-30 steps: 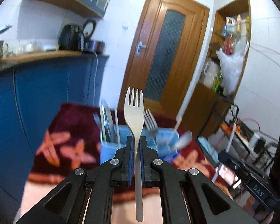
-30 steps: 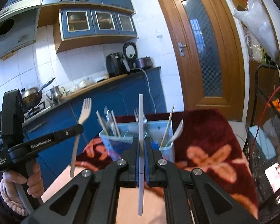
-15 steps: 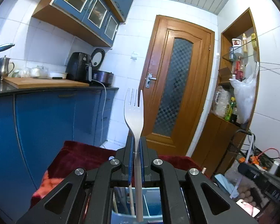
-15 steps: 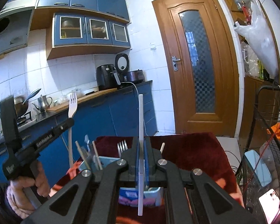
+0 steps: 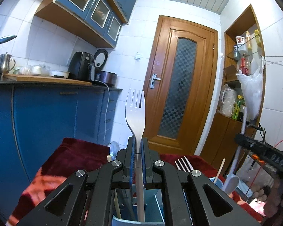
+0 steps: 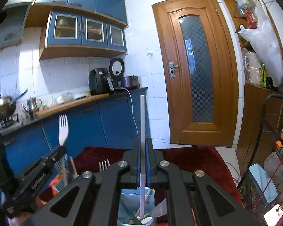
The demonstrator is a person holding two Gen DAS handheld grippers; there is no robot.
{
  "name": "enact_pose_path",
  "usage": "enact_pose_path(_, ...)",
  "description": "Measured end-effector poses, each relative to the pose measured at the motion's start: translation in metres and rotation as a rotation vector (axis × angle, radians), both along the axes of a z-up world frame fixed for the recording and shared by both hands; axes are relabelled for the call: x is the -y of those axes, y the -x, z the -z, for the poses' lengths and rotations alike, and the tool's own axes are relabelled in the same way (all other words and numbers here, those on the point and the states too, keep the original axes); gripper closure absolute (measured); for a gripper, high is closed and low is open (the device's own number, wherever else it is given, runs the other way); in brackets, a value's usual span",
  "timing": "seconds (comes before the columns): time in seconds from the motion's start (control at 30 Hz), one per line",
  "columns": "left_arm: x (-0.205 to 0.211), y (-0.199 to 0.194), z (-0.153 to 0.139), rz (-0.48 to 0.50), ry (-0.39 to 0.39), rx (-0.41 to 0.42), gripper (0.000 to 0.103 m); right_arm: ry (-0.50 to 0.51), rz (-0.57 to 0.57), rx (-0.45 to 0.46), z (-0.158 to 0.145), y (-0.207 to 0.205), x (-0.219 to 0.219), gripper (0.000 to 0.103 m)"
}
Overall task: Organize utensils
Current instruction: 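Carry plastic fork and knife over the blue holder and release them inside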
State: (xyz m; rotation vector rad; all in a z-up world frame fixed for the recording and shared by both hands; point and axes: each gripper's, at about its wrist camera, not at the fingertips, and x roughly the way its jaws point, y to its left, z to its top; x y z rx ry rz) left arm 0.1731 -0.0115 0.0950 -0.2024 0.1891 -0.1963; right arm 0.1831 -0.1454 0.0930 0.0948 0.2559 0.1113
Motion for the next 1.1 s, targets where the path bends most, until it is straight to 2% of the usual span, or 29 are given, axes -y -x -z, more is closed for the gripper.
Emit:
enact_pose_path(0.27, 0.008, 0.005, 0.012, -0.009, -0.050, -0.008, 0.097, 0.027, -0.033, -0.090, 0.024, -0.003, -0.008, 0.097)
enact_pose_path(0.53, 0.002, 0.013, 0.014, -0.008, -0.052, -0.046, 0.096, 0.010, -0.051, -0.128, 0.029, 0.002, -0.013, 0.094)
enact_pose_path(0.63, 0.001, 0.017, 0.013, -0.014, -0.056, -0.062, 0.093, -0.004, -0.058, -0.122, 0.027, 0.009, -0.013, 0.084)
enact_pose_path(0.77, -0.002, 0.024, 0.009, -0.007, -0.049, -0.070, 0.075, -0.018, -0.062, -0.108, 0.021, 0.018, -0.011, 0.081)
enact_pose_path(0.8, -0.003, 0.026, 0.008, -0.006, -0.047, -0.070, 0.074, -0.019, -0.062, -0.102, 0.019, 0.021, -0.011, 0.080)
enact_pose_path(1.1, -0.011, 0.055, -0.008, -0.009, -0.047, -0.076, 0.073, -0.028, -0.074, -0.083, 0.005, 0.049, -0.017, 0.076)
